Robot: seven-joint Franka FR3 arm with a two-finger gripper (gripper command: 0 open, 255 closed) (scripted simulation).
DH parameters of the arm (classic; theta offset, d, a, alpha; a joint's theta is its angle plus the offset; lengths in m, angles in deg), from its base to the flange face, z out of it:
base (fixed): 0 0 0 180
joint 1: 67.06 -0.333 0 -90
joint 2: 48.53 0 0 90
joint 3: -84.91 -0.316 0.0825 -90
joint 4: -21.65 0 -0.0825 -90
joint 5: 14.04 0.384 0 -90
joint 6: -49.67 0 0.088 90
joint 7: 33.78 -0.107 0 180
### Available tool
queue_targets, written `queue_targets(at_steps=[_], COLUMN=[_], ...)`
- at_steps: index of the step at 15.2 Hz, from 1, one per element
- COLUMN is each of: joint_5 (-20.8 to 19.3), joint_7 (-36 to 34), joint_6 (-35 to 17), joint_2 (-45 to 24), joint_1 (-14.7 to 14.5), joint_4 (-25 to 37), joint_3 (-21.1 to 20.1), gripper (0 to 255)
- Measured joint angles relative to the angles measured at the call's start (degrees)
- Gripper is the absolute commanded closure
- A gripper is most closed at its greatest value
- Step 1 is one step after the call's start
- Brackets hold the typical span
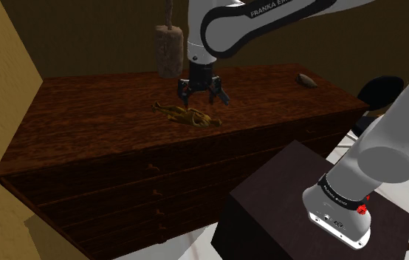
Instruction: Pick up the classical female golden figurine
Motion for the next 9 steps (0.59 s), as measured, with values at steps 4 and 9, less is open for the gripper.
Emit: queue_targets(at_steps=[4,9], joint_5=[-2.0,-3.0], joint_7=[-3.0,-3.9], joint_6=[-1.9,-5.2], joint_2=[-4.2,-6.3], joint_1=[-0.7,-0.9], joint_4=[2.1,0.7], joint_3=[-0.4,-0.3], gripper=[0,0])
